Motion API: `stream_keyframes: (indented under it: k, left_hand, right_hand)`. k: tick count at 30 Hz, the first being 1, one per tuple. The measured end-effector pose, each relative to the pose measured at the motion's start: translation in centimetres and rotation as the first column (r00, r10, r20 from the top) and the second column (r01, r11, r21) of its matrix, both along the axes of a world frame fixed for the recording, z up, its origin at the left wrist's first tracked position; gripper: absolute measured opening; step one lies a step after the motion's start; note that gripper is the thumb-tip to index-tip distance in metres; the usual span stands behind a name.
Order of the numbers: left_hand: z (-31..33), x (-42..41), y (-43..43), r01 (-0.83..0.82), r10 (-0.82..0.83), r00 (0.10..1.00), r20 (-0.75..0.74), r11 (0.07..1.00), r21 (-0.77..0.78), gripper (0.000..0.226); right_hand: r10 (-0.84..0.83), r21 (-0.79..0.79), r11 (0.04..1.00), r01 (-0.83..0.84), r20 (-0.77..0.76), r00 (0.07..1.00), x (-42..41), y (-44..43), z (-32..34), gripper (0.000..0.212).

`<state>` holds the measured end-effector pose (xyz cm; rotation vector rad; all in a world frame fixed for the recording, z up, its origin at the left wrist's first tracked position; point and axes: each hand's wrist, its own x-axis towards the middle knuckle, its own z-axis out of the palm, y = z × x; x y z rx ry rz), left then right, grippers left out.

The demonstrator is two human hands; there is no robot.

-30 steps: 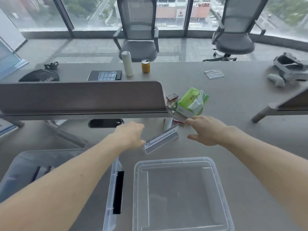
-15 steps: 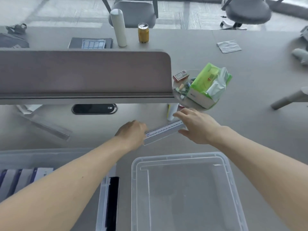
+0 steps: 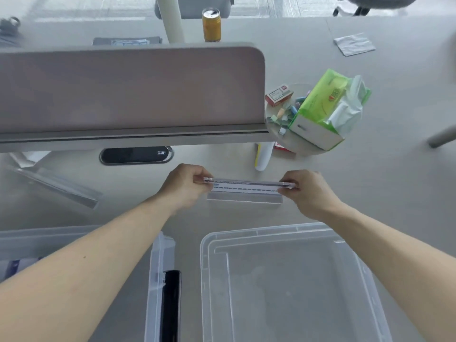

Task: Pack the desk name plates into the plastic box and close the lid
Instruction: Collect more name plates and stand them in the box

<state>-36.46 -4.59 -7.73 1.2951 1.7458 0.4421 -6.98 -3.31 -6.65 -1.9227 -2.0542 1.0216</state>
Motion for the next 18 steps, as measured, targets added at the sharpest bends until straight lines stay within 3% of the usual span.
stream_keyframes:
  k: [3, 7, 10, 12, 13, 18]
  left_hand:
    - [0.9, -0.2, 0.0, -0.033, 0.031, 0.997, 0.076, 0.999, 0.023, 0.004]
    - [5.0, -0.3, 0.1, -0.186, 0.170, 0.922, 0.348, 0.983, 0.011, 0.008]
    - [9.3, -0.3, -0.3, -0.266, 0.222, 0.864, 0.453, 0.963, 0.036, 0.018]
    - [12.7, -0.1, -0.9, -0.249, 0.174, 0.849, 0.499, 0.965, 0.087, 0.011]
    - [14.5, -0.1, -1.2, -0.237, 0.146, 0.846, 0.512, 0.965, 0.115, 0.005]
    - [22.8, -0.3, -3.0, -0.265, 0.104, 0.846, 0.524, 0.933, 0.242, 0.022]
  right_hand:
    - [-0.164, -0.027, 0.986, 0.162, -0.153, 0.974, 0.0, -0.3, 0.7, 0.015]
    - [-0.283, -0.015, 0.954, 0.298, -0.367, 0.886, -0.2, -0.2, 4.5, 0.024]
    - [-0.272, 0.010, 0.945, 0.326, -0.527, 0.805, -0.6, -0.4, 9.0, 0.018]
    - [-0.260, 0.025, 0.937, 0.349, -0.621, 0.740, -0.9, -0.6, 12.2, 0.010]
    - [-0.237, 0.040, 0.938, 0.345, -0.652, 0.720, -1.0, -0.8, 13.7, 0.009]
    - [-0.132, 0.104, 0.951, 0.292, -0.716, 0.685, -0.9, -1.7, 20.2, 0.013]
